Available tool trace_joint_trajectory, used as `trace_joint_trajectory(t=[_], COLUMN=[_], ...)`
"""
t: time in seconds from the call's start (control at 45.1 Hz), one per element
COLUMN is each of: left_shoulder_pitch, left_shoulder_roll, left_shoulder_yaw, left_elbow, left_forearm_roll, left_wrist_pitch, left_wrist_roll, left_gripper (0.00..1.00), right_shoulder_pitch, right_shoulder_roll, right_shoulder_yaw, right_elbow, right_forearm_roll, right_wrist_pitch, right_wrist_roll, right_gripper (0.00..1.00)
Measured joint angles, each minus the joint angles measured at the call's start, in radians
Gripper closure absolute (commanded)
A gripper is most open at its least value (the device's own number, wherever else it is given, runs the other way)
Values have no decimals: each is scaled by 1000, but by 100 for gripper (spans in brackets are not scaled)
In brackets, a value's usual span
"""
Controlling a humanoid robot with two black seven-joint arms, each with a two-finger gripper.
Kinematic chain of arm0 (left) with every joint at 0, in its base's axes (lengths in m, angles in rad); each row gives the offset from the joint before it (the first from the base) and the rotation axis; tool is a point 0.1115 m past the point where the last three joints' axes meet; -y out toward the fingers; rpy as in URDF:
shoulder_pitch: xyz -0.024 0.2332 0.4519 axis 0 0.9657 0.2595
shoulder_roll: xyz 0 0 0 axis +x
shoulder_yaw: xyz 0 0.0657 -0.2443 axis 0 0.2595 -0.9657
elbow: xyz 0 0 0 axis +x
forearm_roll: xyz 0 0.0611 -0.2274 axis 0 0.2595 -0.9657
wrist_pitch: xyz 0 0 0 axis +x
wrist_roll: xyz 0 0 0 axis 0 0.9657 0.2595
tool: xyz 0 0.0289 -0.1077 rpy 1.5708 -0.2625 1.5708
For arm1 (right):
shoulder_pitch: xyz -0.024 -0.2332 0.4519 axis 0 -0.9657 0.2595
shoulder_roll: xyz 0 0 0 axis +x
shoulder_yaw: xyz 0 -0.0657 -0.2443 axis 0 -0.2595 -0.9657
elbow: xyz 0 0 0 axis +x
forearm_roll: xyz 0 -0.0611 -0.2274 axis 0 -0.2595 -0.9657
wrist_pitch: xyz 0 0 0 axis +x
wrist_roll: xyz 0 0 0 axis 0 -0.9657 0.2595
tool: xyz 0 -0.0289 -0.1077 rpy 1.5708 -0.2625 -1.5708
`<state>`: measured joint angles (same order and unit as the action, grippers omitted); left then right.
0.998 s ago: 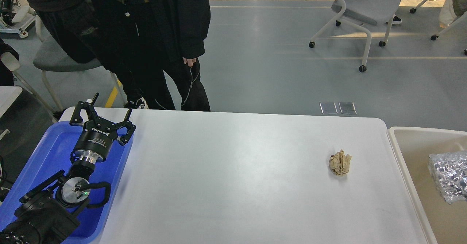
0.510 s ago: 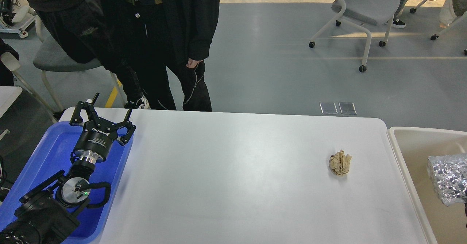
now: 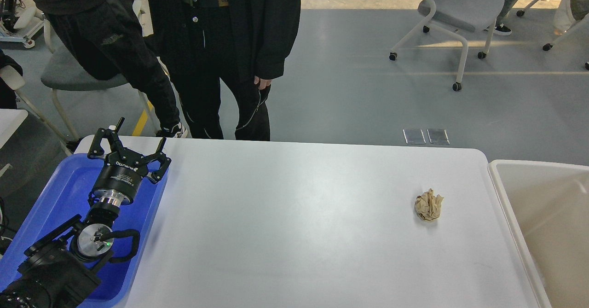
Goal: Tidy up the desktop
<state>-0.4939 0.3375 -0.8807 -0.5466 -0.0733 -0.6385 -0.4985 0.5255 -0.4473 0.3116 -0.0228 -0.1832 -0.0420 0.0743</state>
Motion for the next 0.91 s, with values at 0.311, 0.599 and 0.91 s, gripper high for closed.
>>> trace_joint_trajectory(t=[0.311,0.599,0.91], left_shoulder_pitch=[0,0,0], left_shoulder_roll=[0,0,0], left_shoulder_yaw=[0,-1,0], left_elbow=[0,0,0], left_forearm_roll=[0,0,0], left_wrist_pitch=[1,1,0], left_wrist_roll=[0,0,0], left_gripper=[0,0,0], right_shoulder_pitch=[17,43,-8], right_shoulder_roll=[-15,-76,-234], right_shoulder_yaw=[-10,104,299], right_elbow=[-9,43,419], right_forearm_roll=[1,1,-13], right_wrist_pitch=[-31,-36,-24], right_wrist_roll=[1,5,7], right_gripper=[0,0,0])
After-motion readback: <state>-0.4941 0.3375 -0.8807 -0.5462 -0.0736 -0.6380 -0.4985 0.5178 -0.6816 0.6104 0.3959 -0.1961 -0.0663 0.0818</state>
